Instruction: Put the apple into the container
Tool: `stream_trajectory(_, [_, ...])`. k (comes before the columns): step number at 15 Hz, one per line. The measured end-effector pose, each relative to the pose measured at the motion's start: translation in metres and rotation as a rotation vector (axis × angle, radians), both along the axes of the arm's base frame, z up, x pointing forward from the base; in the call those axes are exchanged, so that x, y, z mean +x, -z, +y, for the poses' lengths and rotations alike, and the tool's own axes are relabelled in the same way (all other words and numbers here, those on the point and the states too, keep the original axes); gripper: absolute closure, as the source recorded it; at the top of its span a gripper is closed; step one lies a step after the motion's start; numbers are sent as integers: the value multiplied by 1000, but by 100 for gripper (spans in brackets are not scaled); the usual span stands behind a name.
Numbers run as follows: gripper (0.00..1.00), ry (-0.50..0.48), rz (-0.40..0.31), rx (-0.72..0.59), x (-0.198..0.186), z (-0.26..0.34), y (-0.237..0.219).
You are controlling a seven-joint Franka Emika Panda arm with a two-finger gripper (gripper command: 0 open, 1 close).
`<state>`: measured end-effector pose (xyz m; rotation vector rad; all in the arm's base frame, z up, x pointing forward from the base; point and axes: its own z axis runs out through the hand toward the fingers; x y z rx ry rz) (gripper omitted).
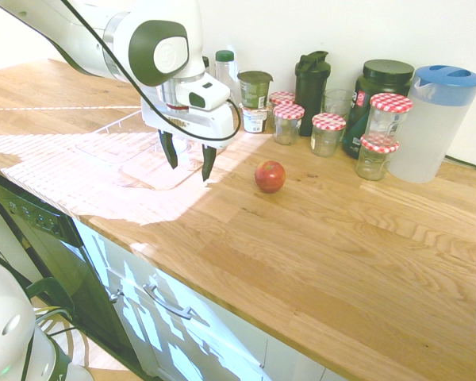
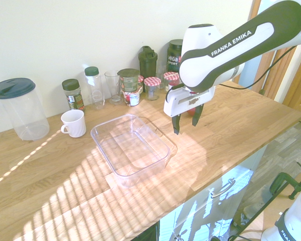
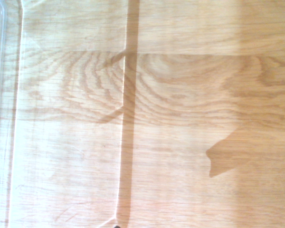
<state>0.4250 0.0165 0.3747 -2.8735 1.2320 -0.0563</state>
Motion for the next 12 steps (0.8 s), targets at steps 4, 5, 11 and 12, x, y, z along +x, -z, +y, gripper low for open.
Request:
stream_trajectory(4, [0,5,-7,4,13,-7,-25])
stream_trajectory(5, [0,1,-12,7,22,-16,-47])
stream_trajectory(11, [0,-170,37,-32,62,-116,-102])
stream_trajectory(12, [0,-209,41,-31,68,-127,-91])
